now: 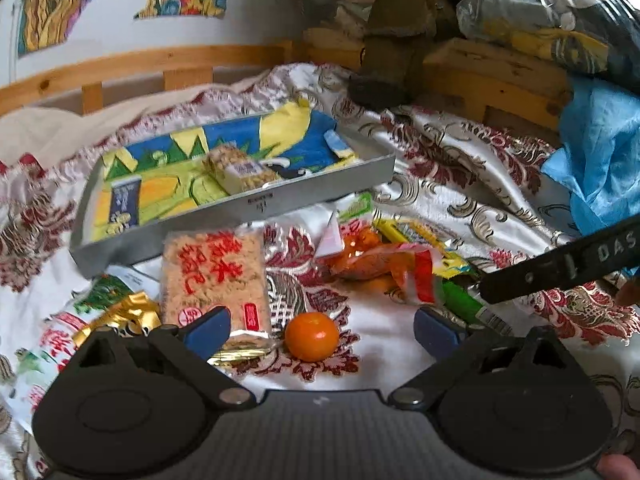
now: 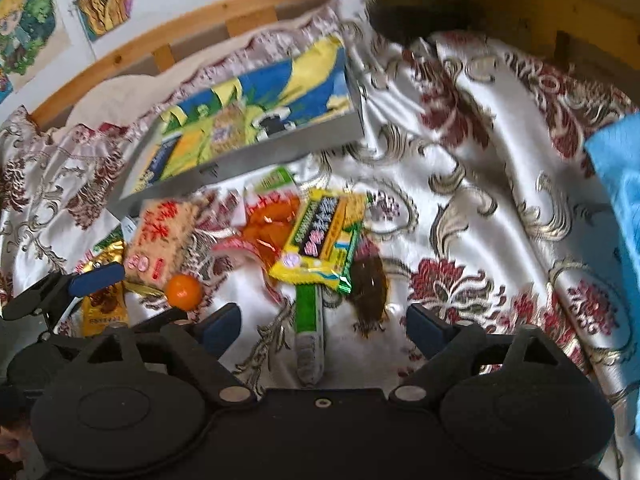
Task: Organize snacks
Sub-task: 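Lower the left tool onto the mandarin orange while the right tool reaches the green tube, then grasp the mandarin with the left tool while the right tool grasps the green tube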
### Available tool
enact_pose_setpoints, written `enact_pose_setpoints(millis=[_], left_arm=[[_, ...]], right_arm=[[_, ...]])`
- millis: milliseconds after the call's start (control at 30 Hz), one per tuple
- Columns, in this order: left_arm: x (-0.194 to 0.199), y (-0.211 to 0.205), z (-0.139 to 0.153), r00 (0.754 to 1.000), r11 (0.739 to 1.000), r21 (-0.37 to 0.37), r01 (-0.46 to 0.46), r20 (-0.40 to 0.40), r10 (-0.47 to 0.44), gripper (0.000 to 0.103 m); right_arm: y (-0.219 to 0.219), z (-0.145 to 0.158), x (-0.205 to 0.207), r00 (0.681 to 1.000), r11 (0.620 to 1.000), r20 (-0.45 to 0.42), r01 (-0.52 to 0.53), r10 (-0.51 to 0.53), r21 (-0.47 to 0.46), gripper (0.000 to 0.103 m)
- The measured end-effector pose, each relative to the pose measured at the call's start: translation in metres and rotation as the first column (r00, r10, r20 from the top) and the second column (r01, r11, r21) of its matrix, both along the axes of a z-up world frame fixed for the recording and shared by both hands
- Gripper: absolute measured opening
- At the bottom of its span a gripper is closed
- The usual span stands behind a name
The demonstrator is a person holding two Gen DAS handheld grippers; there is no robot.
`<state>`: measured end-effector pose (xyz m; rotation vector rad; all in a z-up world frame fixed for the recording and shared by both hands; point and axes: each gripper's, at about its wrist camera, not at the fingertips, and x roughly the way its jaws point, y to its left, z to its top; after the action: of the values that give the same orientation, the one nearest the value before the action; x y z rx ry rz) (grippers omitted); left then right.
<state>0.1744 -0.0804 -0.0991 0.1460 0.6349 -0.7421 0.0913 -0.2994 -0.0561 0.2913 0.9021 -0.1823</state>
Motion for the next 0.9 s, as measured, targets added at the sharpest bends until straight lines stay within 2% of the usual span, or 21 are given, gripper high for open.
enact_pose_setpoints(millis=[100, 167, 233, 267, 333, 400, 500, 700, 900], left_arm=[[0.004, -0.003, -0.006, 0.999, 1.000, 0.011, 0.023, -0.023, -0.022, 0.089], [0.004, -0.006, -0.009, 0.998, 0.999, 0.016, 0.048, -0.030, -0.048, 0.083], [0.005, -0.009, -0.010, 0.998, 0.998, 0.027, 0.062, -0.033, -0.061, 0.076], [0.005, -0.011, -0.011, 0.998, 0.998, 0.028, 0.063, -0.030, -0.062, 0.075], [0.008, -0.013, -0.011, 0.998, 0.998, 0.031, 0.056, -0.036, -0.055, 0.063], [0.013, -0.014, -0.012, 0.998, 0.998, 0.037, 0.041, -0.058, -0.039, 0.057], [0.016, -0.012, -0.012, 0.997, 0.999, 0.028, 0.033, -0.072, -0.031, 0.054], [0.021, -0.016, -0.018, 0.995, 0.999, 0.047, 0.017, -0.095, -0.012, 0.037], [0.022, -0.016, -0.020, 0.995, 0.999, 0.037, -0.005, -0.100, 0.009, 0.036]], right_arm=[[0.001, -0.010, 0.008, 0.999, 1.000, -0.040, 0.001, -0.001, -0.002, 0.078], [0.003, -0.016, 0.013, 0.998, 1.000, -0.058, -0.008, 0.009, 0.007, 0.067], [0.006, -0.019, 0.017, 0.998, 1.000, -0.063, -0.018, 0.018, -0.009, 0.065], [0.007, -0.020, 0.019, 0.998, 0.999, -0.062, -0.023, 0.021, -0.027, 0.061], [0.008, -0.022, 0.022, 0.998, 0.998, -0.062, -0.029, 0.026, -0.049, 0.056], [0.009, -0.023, 0.024, 0.998, 0.998, -0.064, -0.031, 0.028, -0.055, 0.054], [0.011, -0.022, 0.024, 0.997, 0.998, -0.067, -0.034, 0.030, -0.059, 0.052], [0.012, -0.020, 0.022, 0.996, 0.999, -0.084, -0.038, 0.035, -0.035, 0.052], [0.016, -0.018, 0.020, 0.996, 0.998, -0.073, -0.051, 0.048, -0.048, 0.044]])
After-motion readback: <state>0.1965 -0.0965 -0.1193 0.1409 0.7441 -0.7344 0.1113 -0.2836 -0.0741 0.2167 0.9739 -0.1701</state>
